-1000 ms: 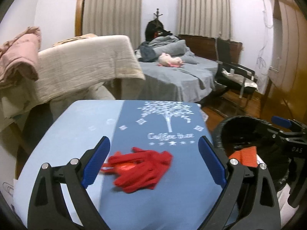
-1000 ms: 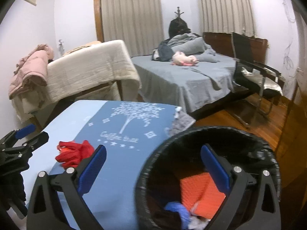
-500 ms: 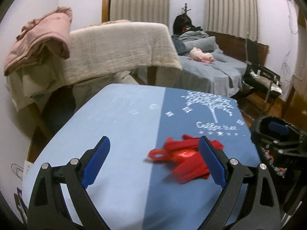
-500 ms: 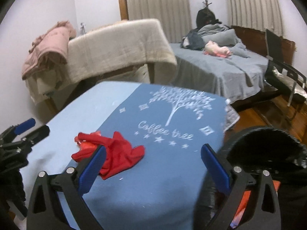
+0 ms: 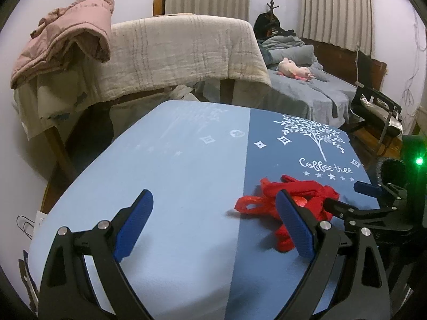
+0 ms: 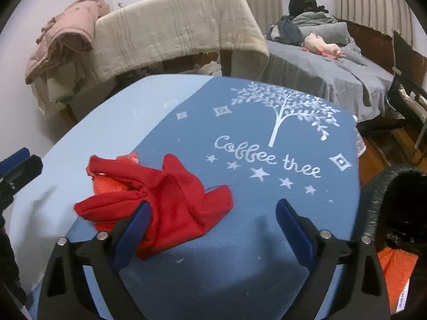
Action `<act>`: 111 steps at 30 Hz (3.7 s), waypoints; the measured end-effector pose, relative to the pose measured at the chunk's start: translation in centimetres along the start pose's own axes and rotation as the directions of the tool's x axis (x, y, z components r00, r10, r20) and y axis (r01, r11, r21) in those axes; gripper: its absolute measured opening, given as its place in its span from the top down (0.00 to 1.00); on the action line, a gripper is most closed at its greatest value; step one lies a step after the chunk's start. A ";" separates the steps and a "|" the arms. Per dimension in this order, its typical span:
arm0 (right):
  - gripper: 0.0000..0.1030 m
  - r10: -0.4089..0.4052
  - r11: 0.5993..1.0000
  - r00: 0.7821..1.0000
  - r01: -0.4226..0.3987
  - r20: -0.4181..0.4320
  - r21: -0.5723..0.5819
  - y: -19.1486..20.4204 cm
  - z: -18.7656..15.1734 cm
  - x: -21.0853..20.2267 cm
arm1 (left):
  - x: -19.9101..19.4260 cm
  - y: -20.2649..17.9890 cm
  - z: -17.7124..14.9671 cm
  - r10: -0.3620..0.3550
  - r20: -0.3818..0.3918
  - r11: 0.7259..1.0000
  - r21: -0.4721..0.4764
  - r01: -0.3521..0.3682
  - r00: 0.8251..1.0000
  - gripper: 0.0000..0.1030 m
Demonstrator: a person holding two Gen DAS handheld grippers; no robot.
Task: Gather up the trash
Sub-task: 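Grasp the red glove with the right gripper, then grasp the red plastic bag with the left gripper while the right holds the glove, then carry the red bag and red glove over the bin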
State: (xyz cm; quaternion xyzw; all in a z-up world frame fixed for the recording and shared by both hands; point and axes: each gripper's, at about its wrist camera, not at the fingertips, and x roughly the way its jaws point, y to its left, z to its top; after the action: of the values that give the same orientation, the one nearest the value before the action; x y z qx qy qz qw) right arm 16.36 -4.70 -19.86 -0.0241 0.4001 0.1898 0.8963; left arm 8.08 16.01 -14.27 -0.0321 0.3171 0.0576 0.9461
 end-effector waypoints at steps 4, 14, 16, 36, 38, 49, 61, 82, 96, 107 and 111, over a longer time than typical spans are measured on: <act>0.22 0.019 1.000 0.999 -0.019 -0.042 -0.011 0.4 0.1 1.2 | 0.4 0.3 -0.2 0.003 -0.007 1.000 -0.011 -0.003 1.000 0.12; 0.77 0.090 0.993 0.993 -0.095 -0.072 -0.071 2.0 -0.2 1.4 | 0.7 0.4 -0.6 -0.002 -0.021 1.000 -0.018 0.002 1.000 0.12; 0.85 0.104 0.991 0.992 -0.109 -0.073 -0.078 2.3 -0.3 1.2 | 0.6 0.2 -0.6 -0.004 -0.021 1.000 -0.015 0.004 1.000 0.12; 0.88 0.028 0.999 0.996 -0.032 0.088 0.042 -4.2 2.0 -6.2 | 1.4 -3.7 -0.5 -0.073 -0.043 0.997 0.031 0.074 0.996 0.12; 0.88 0.019 0.998 0.995 -0.024 0.095 0.057 -4.9 2.0 -6.5 | 2.0 -4.3 -0.5 -0.086 -0.054 0.996 0.034 0.088 0.995 0.12; 0.88 0.023 0.996 0.998 -0.028 0.065 0.080 -5.6 1.5 -5.3 | 6.1 -6.4 -1.1 -0.111 -0.152 0.992 0.037 0.118 0.982 0.12; 0.88 0.048 0.996 0.996 -0.053 0.069 0.070 -5.0 1.5 -5.7 | 7.4 -6.9 -1.8 -0.176 -0.227 0.983 0.017 0.185 0.958 0.54; 0.88 0.033 0.997 0.978 -0.045 0.207 0.057 -6.0 3.1 -13.1 | -1.0 -10.4 4.5 -0.229 -0.006 0.972 0.058 0.229 0.973 0.56; 0.88 -0.055 0.994 0.957 0.025 0.286 0.106 -9.9 2.9 -19.3 | -4.5 -15.8 6.4 -0.293 0.054 0.951 0.122 0.285 0.954 0.55; 0.88 -0.147 0.981 0.937 0.098 0.318 0.166 -13.7 1.1 -23.0 | -6.8 -21.1 6.4 -0.384 0.063 0.910 0.194 0.367 0.921 0.55; 0.88 -0.184 0.972 0.930 0.125 0.319 0.199 -15.3 0.2 -24.1 | -7.4 -23.0 6.2 -0.417 0.059 0.891 0.222 0.395 0.907 0.55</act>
State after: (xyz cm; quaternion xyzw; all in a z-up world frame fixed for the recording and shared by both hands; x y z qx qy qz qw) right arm 7.32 -26.55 -3.91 0.0561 0.2539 0.0837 0.9620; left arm 8.91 -6.83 -4.33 0.0028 0.2572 -0.1729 0.9507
